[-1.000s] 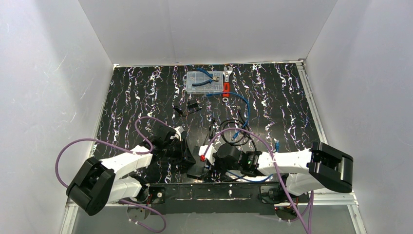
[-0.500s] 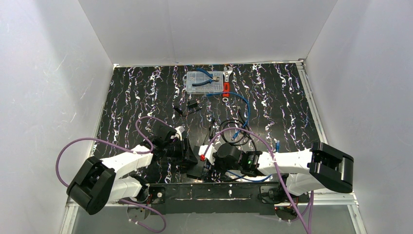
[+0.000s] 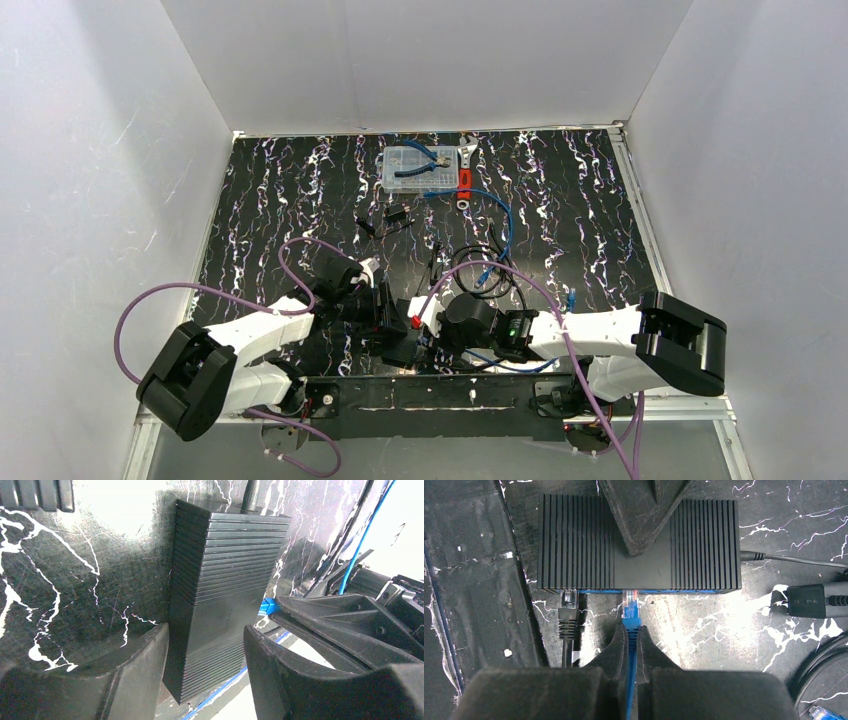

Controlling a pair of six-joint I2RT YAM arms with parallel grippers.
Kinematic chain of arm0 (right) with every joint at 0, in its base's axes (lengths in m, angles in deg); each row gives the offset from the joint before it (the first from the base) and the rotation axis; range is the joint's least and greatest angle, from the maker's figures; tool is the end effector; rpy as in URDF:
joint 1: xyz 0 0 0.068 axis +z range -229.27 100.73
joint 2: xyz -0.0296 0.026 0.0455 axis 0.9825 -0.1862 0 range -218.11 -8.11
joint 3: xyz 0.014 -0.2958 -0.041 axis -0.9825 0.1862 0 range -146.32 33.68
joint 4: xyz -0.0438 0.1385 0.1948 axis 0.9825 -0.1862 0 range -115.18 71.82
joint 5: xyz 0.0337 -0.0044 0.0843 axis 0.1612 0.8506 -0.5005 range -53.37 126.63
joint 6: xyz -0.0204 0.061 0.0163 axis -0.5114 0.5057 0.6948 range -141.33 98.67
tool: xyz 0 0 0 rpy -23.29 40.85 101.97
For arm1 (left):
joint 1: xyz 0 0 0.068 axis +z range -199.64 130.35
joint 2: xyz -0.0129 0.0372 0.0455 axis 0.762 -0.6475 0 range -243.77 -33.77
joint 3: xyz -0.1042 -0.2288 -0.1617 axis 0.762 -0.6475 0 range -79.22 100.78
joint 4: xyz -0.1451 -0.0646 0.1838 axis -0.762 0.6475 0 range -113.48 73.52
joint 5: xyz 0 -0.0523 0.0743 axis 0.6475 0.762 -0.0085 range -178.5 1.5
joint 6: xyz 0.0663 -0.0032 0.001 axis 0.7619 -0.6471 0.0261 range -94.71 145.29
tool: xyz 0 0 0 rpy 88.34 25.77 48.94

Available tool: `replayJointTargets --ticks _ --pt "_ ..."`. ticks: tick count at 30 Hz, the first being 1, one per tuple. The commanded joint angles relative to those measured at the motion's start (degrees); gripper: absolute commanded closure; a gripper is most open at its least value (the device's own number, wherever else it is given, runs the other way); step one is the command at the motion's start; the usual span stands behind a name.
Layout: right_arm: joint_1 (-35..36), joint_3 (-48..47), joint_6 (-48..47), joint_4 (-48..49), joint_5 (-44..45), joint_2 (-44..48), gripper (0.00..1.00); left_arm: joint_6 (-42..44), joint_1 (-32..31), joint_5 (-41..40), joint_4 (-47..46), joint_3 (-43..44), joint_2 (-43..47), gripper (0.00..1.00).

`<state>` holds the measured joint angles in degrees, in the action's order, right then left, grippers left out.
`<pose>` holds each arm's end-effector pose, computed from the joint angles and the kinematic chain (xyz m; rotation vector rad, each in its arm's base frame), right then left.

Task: Insert the plug into the switch port
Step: Insert the connector into the switch port.

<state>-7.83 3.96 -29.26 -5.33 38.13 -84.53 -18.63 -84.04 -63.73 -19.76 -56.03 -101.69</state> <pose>0.0825 0.2413 0.2031 -1.4091 1.7226 0.5999 0.1473 -0.1275 0.1762 0.0000 2.6446 -1.0802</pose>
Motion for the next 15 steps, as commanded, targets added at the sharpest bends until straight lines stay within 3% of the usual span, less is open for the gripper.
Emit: replayJointTargets --ticks 1,15 --pt "0.6 -2.6 1.5 7.5 -0.6 1.0 0.99 1.8 -0.5 -2.6 4.9 0.2 -0.2 0.44" --pt "0.5 -3.0 4.5 6.8 -1.1 -1.2 0.99 3.1 -0.5 -4.8 8.2 1.1 1.1 0.43"
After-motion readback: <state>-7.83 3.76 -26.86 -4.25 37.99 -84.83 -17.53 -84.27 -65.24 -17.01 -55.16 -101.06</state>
